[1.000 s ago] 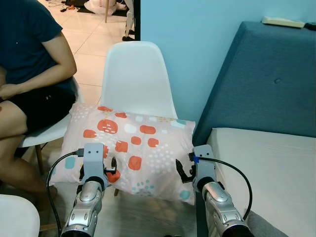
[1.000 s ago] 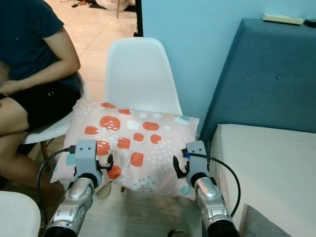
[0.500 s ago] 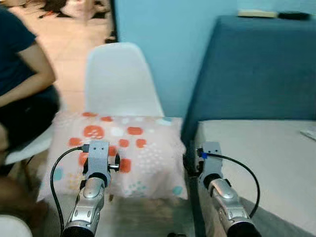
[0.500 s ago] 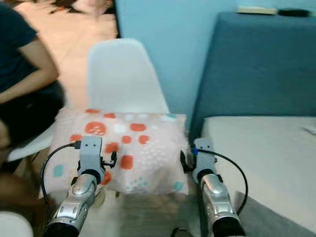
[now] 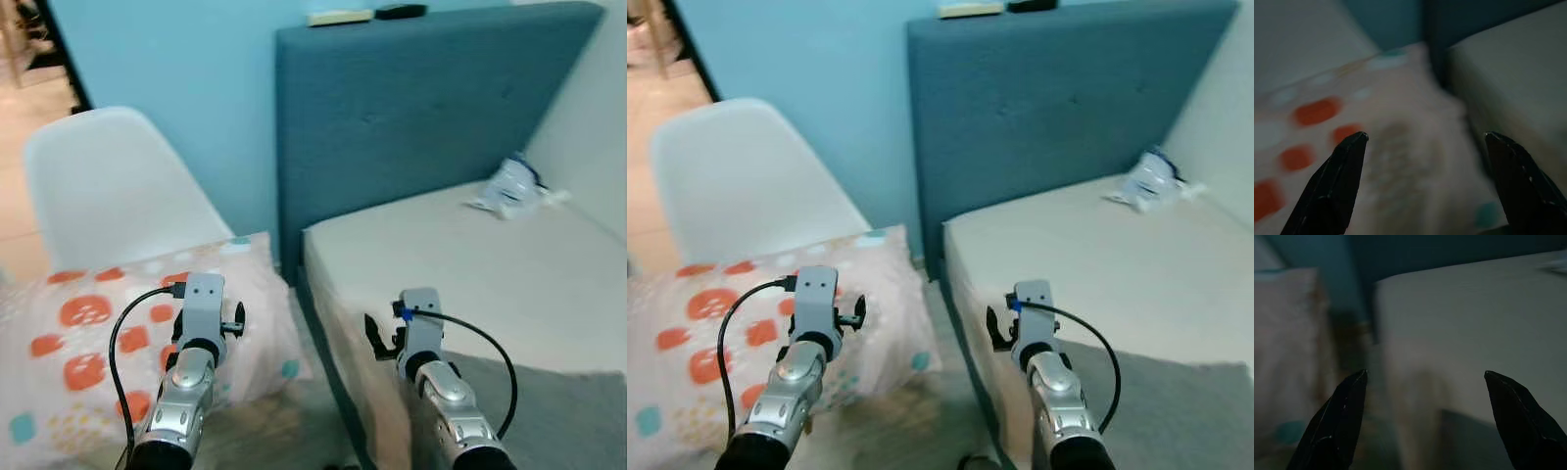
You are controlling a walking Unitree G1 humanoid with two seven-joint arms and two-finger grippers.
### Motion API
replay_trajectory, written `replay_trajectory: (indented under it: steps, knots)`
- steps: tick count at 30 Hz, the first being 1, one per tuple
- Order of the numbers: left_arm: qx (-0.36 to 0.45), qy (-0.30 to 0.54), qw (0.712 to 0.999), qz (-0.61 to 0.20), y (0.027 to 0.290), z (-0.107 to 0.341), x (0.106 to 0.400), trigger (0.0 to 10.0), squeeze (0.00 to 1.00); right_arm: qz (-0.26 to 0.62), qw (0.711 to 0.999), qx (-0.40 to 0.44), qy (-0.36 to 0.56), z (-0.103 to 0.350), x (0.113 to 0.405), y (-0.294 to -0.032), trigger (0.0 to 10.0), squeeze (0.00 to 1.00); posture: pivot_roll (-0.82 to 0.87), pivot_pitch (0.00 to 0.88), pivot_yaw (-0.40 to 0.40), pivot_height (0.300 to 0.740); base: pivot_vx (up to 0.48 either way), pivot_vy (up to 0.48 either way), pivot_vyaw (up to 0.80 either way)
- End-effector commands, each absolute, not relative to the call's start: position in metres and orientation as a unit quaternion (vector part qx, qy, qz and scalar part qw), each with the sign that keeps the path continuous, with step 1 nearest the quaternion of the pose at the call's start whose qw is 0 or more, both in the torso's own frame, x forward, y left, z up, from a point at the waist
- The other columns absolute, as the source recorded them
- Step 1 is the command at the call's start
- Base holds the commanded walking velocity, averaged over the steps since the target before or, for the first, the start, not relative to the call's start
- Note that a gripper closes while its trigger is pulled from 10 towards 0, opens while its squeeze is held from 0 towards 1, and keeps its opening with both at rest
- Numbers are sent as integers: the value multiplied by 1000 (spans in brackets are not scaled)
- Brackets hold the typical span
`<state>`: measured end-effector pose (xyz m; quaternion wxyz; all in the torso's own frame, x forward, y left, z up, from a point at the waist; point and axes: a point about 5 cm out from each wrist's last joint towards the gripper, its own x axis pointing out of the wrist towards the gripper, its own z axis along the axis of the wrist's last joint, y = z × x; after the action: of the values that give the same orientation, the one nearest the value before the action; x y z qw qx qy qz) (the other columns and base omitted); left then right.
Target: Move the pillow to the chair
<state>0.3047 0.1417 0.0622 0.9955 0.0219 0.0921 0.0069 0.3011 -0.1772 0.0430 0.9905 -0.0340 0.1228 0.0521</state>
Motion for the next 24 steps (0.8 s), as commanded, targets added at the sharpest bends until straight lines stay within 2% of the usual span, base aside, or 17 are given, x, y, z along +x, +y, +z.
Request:
replay_trajectory:
  steps: [1,8,15,20,24]
  knots:
    - [33,107,994,13,144,54,302,10000,0,53,989,-36,136,39,301,-175,10000,0,-60,129,-2,740,0,0,-800]
    - [37,102,994,-5,139,55,303,10000,0,40,990,-39,132,41,300,-179,10000,0,-58,133,24,740,0,0,-800]
    - [43,106,993,-5,146,57,308,10000,0,31,989,-29,139,34,294,-175,10000,0,-42,121,51,740,0,0,-800]
    - [35,113,993,22,153,53,307,10000,0,33,989,-27,144,31,294,-173,10000,0,-34,72,17,740,0,0,-800]
    - [19,125,991,48,154,49,308,10000,0,44,987,-39,149,37,304,-174,10000,0,-68,100,-22,740,0,0,-800]
